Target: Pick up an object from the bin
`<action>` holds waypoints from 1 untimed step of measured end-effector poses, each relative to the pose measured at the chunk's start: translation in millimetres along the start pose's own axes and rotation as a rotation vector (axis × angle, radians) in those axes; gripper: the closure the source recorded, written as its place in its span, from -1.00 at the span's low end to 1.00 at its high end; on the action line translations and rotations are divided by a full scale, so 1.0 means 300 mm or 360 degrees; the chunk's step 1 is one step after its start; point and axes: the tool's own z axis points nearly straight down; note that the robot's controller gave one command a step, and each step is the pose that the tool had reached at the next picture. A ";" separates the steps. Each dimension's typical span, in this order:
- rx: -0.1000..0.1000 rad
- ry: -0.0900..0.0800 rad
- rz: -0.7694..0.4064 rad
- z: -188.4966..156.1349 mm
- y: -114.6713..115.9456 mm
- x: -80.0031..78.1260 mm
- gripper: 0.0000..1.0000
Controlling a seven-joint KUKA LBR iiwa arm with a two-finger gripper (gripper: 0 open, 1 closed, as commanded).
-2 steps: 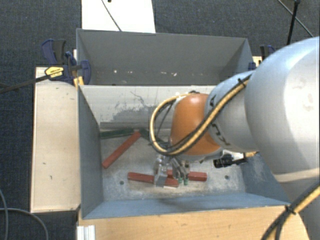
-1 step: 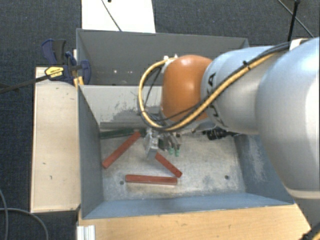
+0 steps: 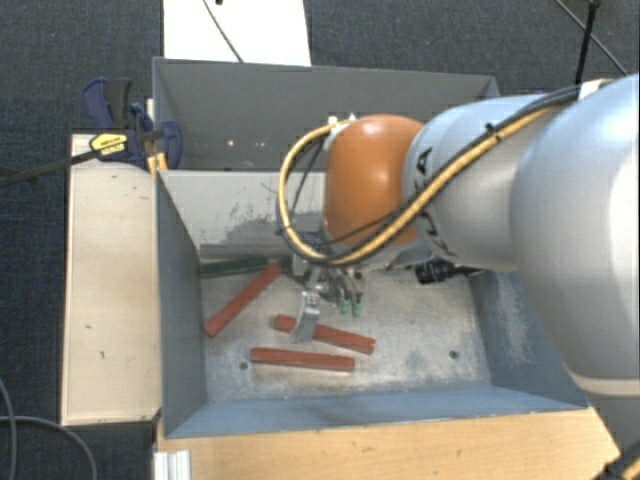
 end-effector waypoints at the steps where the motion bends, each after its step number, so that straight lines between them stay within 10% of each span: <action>1: -0.0002 0.0010 -0.0171 0.282 0.225 0.088 -1.00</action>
Offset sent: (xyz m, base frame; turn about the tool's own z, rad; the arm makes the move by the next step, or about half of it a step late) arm -0.0135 0.0674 -0.0815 -0.0988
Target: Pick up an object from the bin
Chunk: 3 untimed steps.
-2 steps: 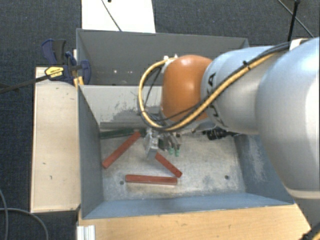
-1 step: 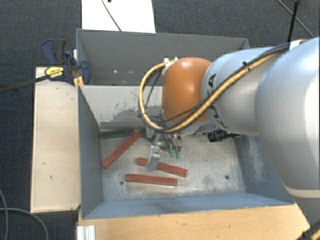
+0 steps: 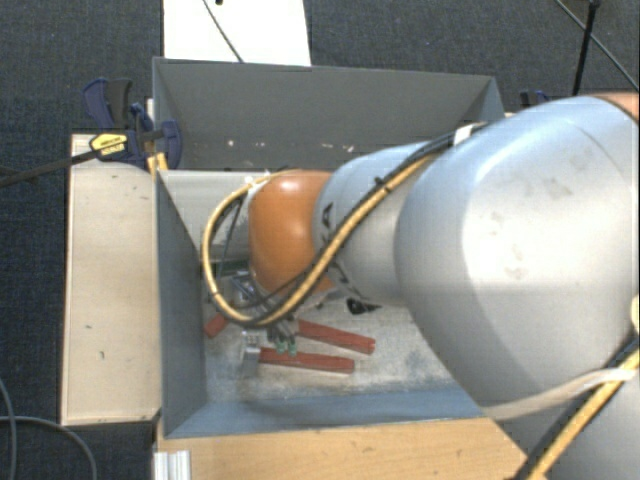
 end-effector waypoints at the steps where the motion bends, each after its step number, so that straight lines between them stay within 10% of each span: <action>1: -0.0001 -0.0014 -0.0272 -0.015 0.076 -0.084 -1.00; 2: 0.0001 -0.0012 -0.0275 -0.013 0.074 -0.082 1.00; 3: -0.0004 -0.0022 -0.0277 -0.366 0.055 -0.072 1.00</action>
Offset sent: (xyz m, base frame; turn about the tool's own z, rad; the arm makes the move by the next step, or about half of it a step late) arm 0.0248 0.0205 0.0032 -0.1709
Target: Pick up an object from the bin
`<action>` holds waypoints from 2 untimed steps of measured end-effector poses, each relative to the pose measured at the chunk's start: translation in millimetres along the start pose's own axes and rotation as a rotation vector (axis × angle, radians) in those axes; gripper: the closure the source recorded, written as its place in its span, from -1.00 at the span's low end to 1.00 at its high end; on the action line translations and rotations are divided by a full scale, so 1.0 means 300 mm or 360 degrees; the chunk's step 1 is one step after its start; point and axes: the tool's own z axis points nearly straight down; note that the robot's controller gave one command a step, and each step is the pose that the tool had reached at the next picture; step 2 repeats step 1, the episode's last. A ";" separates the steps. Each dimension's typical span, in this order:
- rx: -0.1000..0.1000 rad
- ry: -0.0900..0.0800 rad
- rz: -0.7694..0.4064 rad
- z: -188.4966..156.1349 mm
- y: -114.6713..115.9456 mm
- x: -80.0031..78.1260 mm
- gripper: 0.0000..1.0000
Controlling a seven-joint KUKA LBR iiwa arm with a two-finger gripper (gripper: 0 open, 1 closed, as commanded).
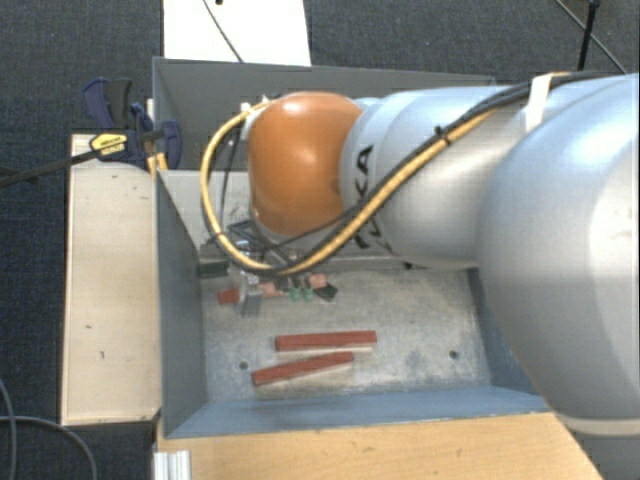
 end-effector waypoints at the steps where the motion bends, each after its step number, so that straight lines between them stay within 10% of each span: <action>1: 0.0005 -0.0002 -0.0110 -0.212 -0.172 -0.079 1.00; 2: 0.0005 -0.0002 -0.0110 -0.212 -0.172 -0.079 1.00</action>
Offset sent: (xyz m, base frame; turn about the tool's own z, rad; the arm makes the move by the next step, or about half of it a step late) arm 0.0258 -0.0452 0.0586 -0.0744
